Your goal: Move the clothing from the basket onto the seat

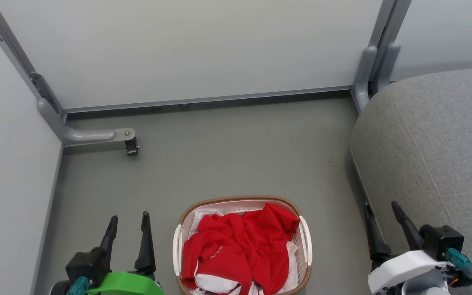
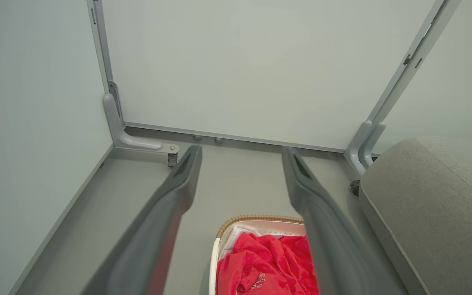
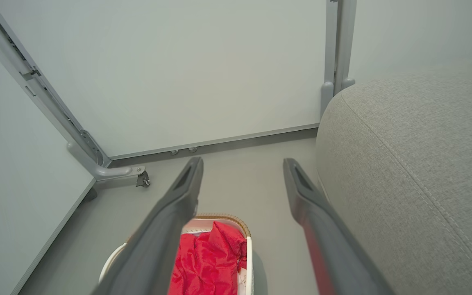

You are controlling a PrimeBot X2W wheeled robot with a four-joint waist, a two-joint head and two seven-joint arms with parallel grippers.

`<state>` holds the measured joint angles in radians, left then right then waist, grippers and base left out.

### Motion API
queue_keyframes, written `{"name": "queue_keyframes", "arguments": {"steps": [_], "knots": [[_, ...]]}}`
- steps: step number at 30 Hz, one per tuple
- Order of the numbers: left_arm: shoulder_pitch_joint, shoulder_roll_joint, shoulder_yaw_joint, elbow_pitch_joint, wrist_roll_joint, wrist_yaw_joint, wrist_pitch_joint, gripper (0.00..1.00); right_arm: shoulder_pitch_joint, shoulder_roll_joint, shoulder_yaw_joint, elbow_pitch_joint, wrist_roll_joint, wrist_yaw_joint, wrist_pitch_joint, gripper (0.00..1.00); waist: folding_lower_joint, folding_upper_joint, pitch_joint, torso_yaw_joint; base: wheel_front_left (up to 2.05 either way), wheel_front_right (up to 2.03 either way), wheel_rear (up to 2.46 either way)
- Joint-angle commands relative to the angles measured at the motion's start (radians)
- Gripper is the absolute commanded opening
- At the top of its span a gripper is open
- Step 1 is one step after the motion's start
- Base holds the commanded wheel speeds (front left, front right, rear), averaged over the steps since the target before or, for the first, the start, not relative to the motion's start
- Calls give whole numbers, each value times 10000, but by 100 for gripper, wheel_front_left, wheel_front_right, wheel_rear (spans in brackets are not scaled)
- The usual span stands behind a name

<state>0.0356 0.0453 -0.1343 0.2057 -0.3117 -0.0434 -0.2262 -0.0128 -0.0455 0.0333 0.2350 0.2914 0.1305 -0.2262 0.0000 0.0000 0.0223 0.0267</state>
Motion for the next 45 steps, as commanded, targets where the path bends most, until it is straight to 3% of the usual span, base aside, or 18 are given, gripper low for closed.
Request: {"name": "queue_keyframes", "arguments": {"steps": [1,19,45], "knots": [[137,71,-37,20,203,56,-101,100,57,-61,5,-9,-247,3,-86,100,0,0,3,3,0,0,0],[216,81,-242,154,1359,94,-421,100,125,-77,108,-68,-1486,2,-407,100,0,0,72,56,0,0,0],[-4,79,-223,210,1289,13,-401,100,-45,-75,27,-159,-1404,2,-406,100,0,0,334,76,0,0,0]]}}
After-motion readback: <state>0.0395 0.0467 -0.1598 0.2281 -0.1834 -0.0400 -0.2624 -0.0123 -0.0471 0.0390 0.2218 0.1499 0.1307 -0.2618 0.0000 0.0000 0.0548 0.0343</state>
